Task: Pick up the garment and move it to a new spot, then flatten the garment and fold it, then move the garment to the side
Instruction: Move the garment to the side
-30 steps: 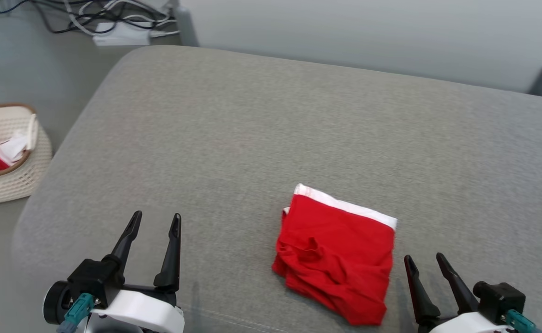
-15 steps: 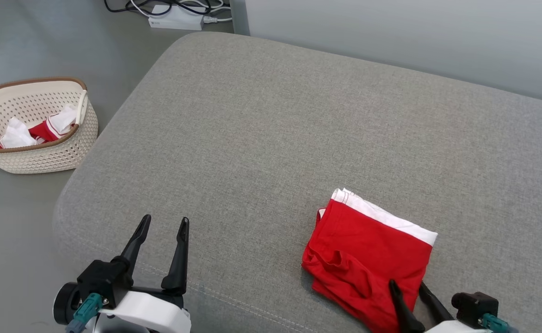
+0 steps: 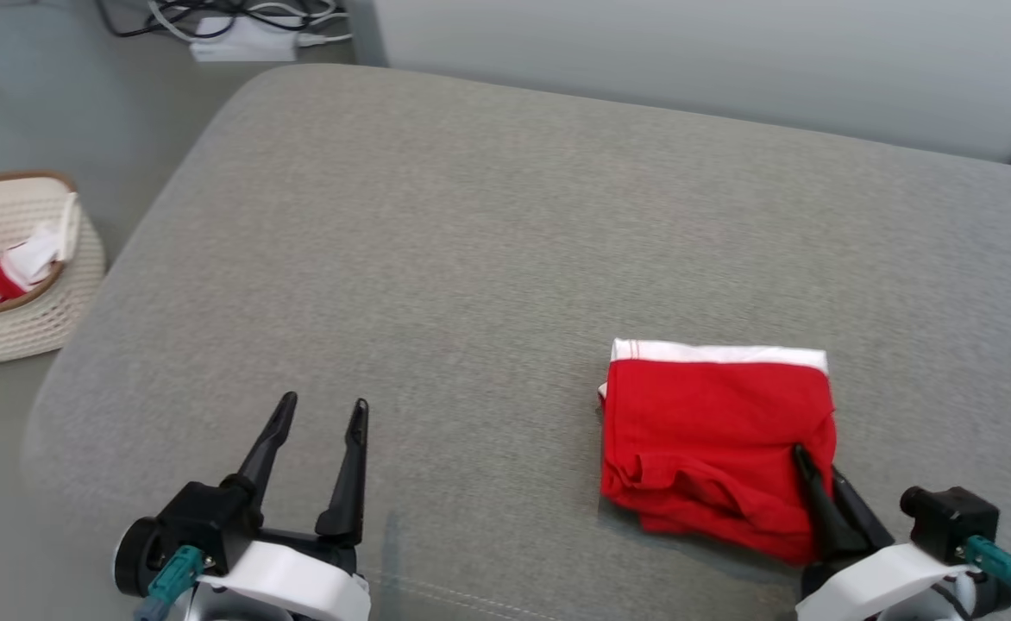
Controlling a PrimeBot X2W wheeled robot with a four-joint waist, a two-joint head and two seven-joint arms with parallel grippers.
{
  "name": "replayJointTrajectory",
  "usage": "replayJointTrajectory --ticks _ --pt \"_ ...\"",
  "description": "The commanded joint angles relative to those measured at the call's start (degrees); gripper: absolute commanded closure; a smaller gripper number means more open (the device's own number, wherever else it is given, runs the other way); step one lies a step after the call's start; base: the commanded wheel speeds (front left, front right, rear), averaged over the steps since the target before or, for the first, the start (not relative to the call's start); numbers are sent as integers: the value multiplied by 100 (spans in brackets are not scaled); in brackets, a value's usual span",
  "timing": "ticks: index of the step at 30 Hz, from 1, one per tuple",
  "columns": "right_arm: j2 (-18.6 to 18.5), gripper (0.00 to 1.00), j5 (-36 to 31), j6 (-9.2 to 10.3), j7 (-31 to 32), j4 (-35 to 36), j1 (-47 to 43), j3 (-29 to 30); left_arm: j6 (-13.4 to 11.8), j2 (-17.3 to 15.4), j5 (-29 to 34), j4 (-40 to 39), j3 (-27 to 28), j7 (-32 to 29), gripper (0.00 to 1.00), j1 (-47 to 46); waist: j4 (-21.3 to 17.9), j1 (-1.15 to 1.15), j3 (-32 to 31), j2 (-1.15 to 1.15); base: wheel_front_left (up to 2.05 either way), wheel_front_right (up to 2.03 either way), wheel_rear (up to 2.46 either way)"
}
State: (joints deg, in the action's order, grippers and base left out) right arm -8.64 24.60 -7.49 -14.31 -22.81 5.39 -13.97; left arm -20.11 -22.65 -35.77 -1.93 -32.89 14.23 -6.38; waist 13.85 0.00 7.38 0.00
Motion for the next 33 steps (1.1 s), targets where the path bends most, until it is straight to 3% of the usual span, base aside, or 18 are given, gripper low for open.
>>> replayJointTrajectory --ticks 1,9,16,25,33 --pt "-131 100 -109 0 -67 319 -15 -45 89 -97 48 -176 166 65 0 -325 -335 0 5 0 0 0 0" --pt "-549 100 -336 0 3 1055 67 -138 302 30 79 -134 -118 -98 0 -577 -1525 0 116 0 0 0 0" --pt "-1378 100 -91 0 289 880 1180 -442 415 81 246 -191 -244 -190 0 -1050 -2336 0 552 0 0 0 0" --pt "-2270 100 260 0 403 -49 2428 -511 497 145 387 -236 -362 -292 0 -1473 -2358 0 1179 0 0 0 0" --pt "-2862 100 480 0 495 -1023 2910 -547 479 48 449 -265 -265 -283 0 -1683 -2180 0 1673 0 0 0 0"
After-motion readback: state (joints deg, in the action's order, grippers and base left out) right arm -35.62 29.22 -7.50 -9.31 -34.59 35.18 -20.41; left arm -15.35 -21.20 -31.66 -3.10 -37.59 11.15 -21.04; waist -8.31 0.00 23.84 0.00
